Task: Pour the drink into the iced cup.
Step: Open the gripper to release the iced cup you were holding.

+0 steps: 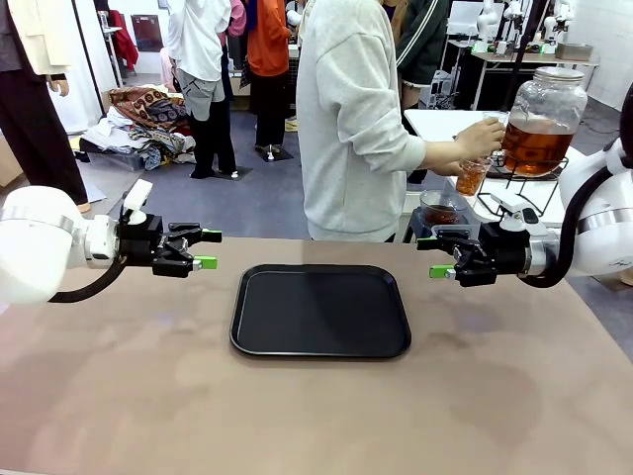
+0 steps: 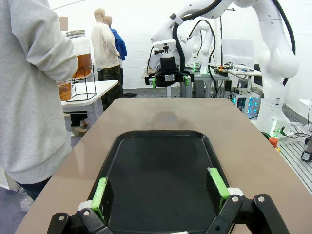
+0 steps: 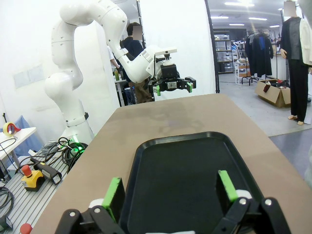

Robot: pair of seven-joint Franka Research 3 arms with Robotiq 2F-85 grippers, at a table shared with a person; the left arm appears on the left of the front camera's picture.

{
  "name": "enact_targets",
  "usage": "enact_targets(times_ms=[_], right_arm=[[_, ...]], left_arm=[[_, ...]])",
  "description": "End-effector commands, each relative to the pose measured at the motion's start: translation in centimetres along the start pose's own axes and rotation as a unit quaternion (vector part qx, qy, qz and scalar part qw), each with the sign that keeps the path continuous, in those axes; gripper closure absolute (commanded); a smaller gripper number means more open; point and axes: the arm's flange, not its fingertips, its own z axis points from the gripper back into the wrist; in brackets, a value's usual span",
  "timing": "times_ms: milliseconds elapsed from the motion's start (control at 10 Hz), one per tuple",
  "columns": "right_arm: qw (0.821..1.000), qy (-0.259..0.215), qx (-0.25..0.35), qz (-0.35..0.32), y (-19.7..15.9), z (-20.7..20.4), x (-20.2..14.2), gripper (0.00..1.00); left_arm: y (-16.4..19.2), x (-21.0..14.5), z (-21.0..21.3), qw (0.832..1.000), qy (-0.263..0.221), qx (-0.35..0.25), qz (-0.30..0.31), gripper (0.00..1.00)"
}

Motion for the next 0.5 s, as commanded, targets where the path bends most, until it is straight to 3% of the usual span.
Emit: enact_targets(times_ms=[0, 400], right_arm=[[1.0, 0.001, -0.003, -0.001, -0.3, -0.16, 0.33, 0.0], [1.0, 0.001, -0.003, -0.001, -0.3, -0.16, 0.33, 0.0]], left_arm=[[0.11, 0.29, -0.11, 1.0, 0.001, 0.004, 0.002, 0.0], [0.11, 0.29, -0.11, 1.0, 0.001, 0.004, 0.002, 0.0]])
